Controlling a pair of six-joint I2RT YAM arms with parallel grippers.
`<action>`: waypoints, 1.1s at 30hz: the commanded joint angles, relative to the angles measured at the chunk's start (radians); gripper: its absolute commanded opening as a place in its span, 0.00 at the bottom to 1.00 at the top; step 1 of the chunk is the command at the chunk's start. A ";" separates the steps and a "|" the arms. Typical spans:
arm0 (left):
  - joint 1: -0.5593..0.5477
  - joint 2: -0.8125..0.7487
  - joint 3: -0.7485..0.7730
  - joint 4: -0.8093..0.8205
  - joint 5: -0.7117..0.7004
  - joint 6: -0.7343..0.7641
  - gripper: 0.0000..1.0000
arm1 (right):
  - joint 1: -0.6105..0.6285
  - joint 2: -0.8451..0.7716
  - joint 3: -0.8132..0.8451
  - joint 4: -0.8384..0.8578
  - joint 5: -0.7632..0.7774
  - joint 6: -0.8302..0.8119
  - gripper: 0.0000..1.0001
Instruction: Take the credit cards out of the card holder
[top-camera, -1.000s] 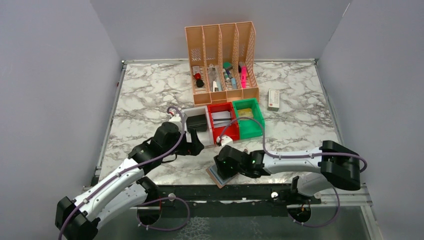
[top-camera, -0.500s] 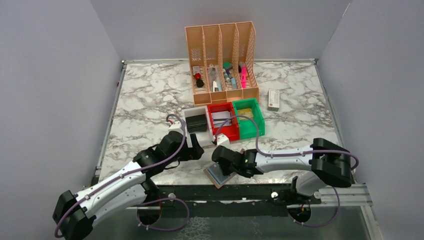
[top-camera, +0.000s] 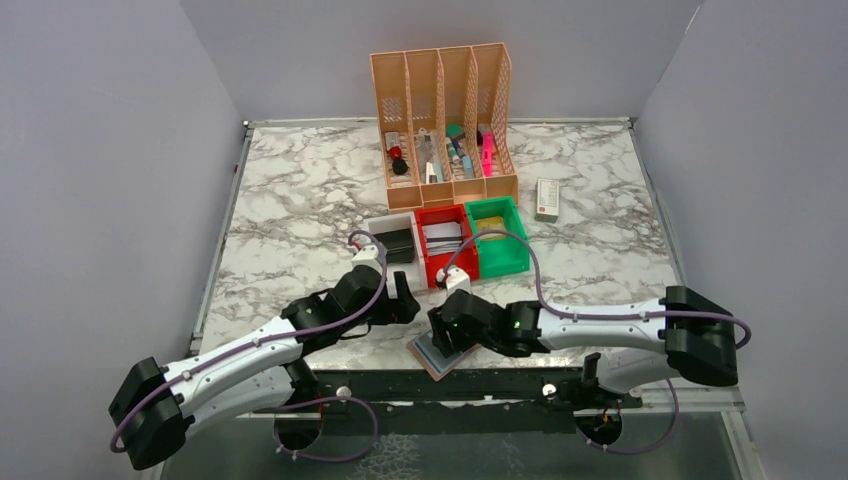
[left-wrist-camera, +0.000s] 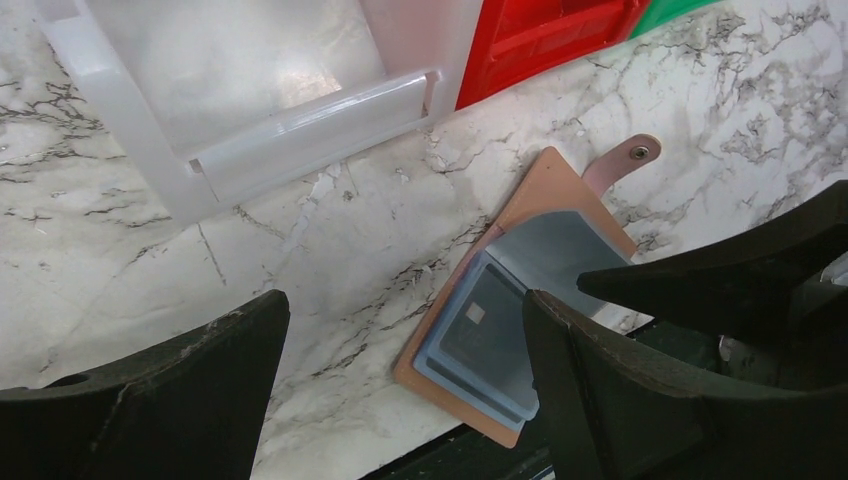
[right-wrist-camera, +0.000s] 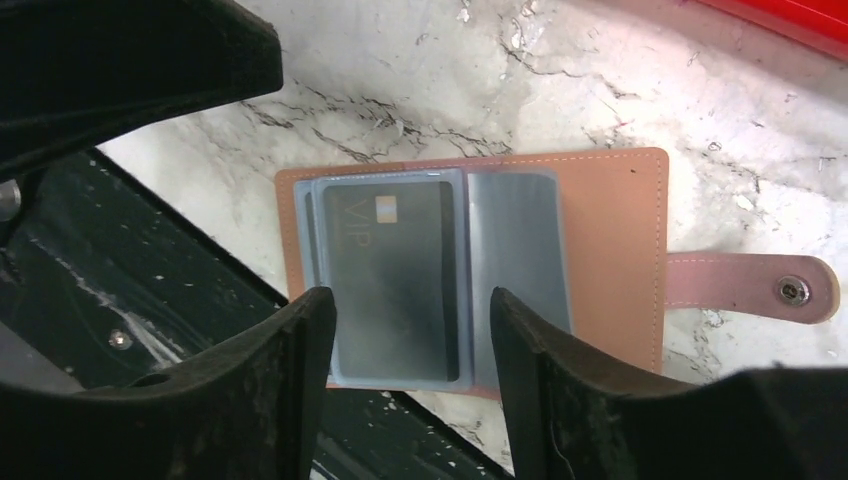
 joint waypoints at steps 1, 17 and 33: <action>-0.019 0.010 0.006 0.057 -0.036 -0.014 0.90 | 0.005 0.052 0.023 -0.036 -0.006 -0.026 0.65; -0.030 -0.010 -0.003 0.060 -0.061 -0.022 0.90 | 0.010 0.237 0.097 -0.098 0.010 -0.050 0.21; -0.030 -0.022 -0.013 0.057 -0.058 -0.017 0.90 | 0.010 0.062 0.049 -0.003 -0.028 -0.027 0.13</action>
